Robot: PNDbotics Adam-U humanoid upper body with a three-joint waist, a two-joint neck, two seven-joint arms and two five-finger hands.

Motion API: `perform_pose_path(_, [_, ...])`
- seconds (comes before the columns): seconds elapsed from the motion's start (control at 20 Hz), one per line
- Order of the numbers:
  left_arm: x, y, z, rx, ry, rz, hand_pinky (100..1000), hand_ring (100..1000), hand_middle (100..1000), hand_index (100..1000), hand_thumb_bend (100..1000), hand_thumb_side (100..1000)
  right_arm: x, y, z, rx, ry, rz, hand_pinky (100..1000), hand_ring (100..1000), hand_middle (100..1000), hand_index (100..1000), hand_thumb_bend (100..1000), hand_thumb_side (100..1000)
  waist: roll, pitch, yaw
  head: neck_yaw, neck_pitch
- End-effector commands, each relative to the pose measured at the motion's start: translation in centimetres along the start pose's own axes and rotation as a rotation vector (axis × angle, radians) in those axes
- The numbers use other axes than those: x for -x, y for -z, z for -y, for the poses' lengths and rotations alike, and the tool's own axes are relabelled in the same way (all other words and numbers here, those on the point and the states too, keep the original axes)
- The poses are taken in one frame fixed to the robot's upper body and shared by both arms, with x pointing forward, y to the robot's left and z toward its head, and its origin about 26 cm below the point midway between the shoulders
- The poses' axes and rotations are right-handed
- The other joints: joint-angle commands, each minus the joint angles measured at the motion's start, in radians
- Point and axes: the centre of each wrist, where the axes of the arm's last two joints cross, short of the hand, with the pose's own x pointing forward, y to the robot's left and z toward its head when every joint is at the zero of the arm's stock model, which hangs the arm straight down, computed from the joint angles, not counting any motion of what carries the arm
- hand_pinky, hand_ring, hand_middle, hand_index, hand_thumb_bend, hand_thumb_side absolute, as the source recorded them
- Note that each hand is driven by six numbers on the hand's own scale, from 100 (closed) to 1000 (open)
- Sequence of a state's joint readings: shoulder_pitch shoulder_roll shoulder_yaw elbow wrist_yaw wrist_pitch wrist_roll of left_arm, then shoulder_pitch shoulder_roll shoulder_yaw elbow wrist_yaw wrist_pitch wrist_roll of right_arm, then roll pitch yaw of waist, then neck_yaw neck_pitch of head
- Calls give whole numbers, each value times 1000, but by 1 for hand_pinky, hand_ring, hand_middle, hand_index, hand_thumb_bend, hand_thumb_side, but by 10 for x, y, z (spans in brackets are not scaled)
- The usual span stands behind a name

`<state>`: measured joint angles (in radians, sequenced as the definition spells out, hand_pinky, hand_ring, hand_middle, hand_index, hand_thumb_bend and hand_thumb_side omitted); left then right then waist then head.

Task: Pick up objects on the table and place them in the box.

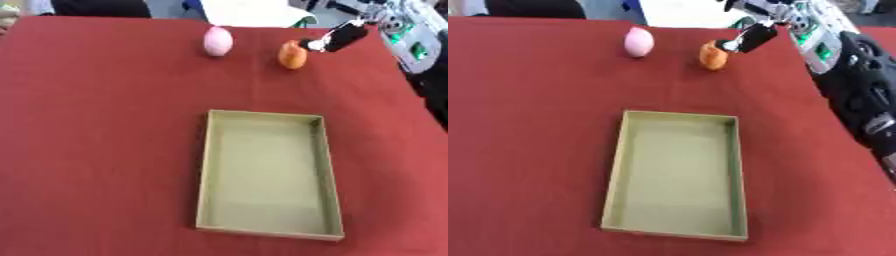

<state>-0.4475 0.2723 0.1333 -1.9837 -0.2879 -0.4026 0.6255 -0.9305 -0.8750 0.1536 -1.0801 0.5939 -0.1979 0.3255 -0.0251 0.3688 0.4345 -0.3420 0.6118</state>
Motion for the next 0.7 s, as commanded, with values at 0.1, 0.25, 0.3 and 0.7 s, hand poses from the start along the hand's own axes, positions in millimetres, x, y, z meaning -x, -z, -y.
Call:
perform_pose_path(0.1, [-4, 9, -1, -18, -3, 34, 811, 741, 646, 788, 193, 511, 4, -3, 17, 52, -21, -20, 823, 931, 756, 943, 405, 314, -4, -12, 10, -12, -16])
perform_pose_path(0.25, [-4, 9, 0, -23, -3, 36, 812, 741, 645, 788, 185, 513, 4, -3, 18, 63, -22, -30, 821, 931, 754, 945, 411, 310, -12, -5, 20, -17, -20])
perform_pose_path(0.3, [-4, 10, 0, -25, -3, 36, 812, 740, 645, 788, 186, 514, 4, -3, 18, 69, -21, -34, 820, 931, 754, 945, 411, 311, -14, -3, 22, -19, -22])
perform_pose_path(0.7, [-4, 10, 1, -36, 0, 34, 812, 737, 642, 787, 174, 526, 2, -2, 19, 104, -31, -60, 822, 933, 757, 943, 417, 310, -23, 19, 29, -28, -37])
